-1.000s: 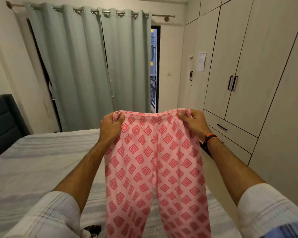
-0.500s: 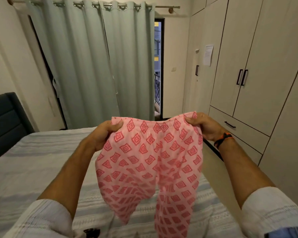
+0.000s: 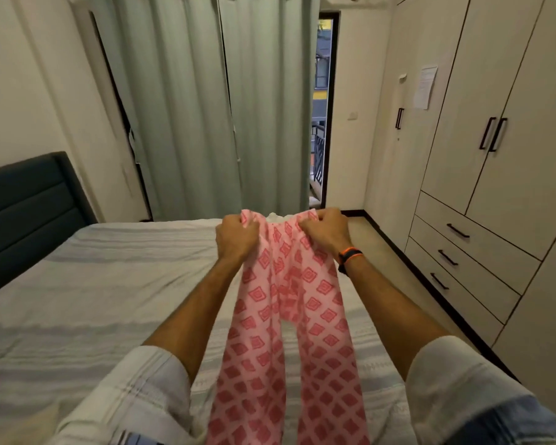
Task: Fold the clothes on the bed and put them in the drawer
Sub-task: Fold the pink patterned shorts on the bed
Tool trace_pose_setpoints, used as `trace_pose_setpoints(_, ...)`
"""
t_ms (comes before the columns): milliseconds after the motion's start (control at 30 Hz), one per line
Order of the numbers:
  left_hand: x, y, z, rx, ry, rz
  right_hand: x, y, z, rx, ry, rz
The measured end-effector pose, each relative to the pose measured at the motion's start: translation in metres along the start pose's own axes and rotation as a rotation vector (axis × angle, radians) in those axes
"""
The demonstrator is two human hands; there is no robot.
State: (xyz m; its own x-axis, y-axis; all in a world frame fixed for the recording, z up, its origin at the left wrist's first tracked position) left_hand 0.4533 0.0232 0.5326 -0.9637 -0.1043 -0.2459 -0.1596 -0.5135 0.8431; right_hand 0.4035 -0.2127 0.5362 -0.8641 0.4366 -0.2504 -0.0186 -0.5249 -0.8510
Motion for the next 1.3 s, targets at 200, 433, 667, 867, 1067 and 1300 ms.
trace_pose_setpoints(200,0.031,0.045,-0.021,-0.044,0.033,-0.218,0.010,-0.023,-0.025,-0.060,-0.023,0.058)
trace_pose_setpoints(433,0.048,0.054,-0.034,-0.134,-0.032,-0.322,0.013,-0.031,-0.031,-0.191,-0.035,-0.046)
trace_pose_setpoints(667,0.054,0.045,-0.047,-0.070,-0.245,-0.331,0.013,-0.034,-0.044,-0.247,-0.152,0.030)
trace_pose_setpoints(867,0.041,0.025,-0.020,0.246,-0.219,-0.283,0.006,-0.030,-0.037,-0.280,-0.187,0.048)
trace_pose_setpoints(1067,0.009,-0.016,-0.015,0.374,-0.373,0.005,0.018,-0.049,-0.034,-0.400,-0.478,0.148)
trace_pose_setpoints(1300,0.024,-0.011,-0.020,0.255,-0.718,-0.024,0.014,-0.042,-0.022,-0.356,-0.563,0.174)
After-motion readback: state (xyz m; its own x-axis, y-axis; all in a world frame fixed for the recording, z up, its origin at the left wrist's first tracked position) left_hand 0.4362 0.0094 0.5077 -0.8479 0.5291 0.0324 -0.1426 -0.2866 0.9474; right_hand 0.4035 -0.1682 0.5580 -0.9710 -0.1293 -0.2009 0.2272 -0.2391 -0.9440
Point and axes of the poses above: each hand's wrist, its own x-axis away from the middle knuckle, its own z-axis out of the back of the hand, y = z × x, the point moved 10 cm from there along -x, towards the middle knuckle, and after that the axes turned 1 degree about -y, right-handed, at the moved point
